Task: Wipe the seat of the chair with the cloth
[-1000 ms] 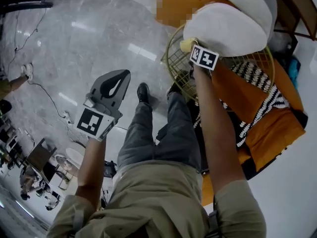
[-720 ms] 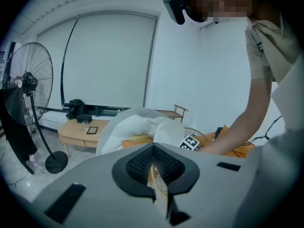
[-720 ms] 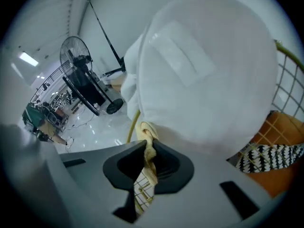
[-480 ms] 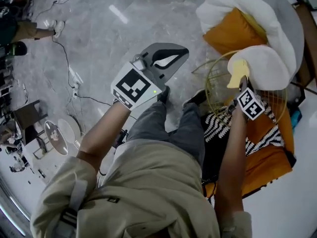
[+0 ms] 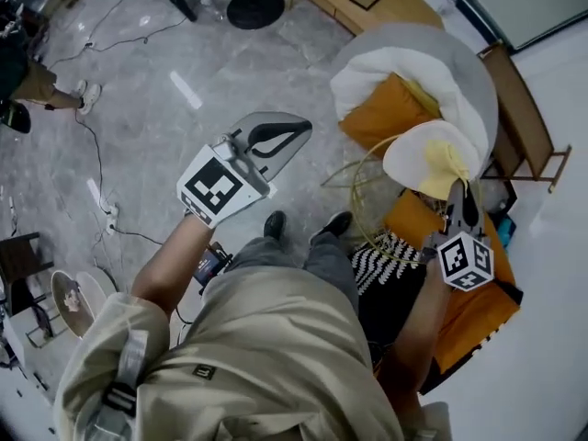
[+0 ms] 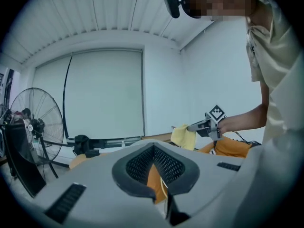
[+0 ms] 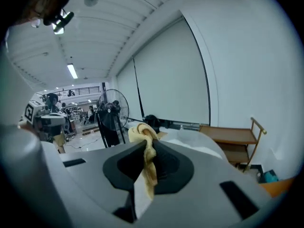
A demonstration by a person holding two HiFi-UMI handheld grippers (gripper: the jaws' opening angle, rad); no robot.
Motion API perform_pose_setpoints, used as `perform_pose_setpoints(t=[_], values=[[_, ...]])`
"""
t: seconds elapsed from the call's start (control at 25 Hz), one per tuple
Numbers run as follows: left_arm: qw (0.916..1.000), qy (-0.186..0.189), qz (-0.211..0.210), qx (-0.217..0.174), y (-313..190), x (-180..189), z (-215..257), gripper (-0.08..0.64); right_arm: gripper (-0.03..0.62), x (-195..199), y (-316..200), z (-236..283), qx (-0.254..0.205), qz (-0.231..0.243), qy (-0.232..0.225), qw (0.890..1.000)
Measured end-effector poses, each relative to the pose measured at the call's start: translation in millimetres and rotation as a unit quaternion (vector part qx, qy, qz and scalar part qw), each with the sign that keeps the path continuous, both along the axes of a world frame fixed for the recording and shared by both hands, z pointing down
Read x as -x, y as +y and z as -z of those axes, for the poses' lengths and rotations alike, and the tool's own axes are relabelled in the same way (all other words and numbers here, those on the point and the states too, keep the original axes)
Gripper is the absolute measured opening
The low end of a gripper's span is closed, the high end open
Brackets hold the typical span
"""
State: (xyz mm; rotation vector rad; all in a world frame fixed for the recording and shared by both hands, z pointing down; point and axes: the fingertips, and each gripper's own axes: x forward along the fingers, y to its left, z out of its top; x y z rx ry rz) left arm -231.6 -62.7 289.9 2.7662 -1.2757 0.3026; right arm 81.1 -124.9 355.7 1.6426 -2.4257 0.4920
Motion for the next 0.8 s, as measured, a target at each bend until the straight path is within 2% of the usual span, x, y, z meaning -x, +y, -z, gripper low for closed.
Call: perform_pose_setpoints(t=[0.2,0.44,0.6,0.8], values=[[0.9997,0.001,-0.014,-0.018,24,12,35,0.016,0.041,-3,47,95,-0.071,-0.006,0.013,0.997],[0.9983,-0.005,-0.039,-0.043,44,1,63,0.016,0.041,-29,105,166,-0.112,-0.024,0.026,0.993],[0.9963,0.001,-0.065,-0.057,44,-5,79,0.017,0.038,-31,133,196,-0.125,-0.039,0.022,0.991],[0.9946,-0.002,-0.083,-0.063,46,-11,88,0.017,0.037,-31,155,202,-0.122,-0.047,0.025,0.991]])
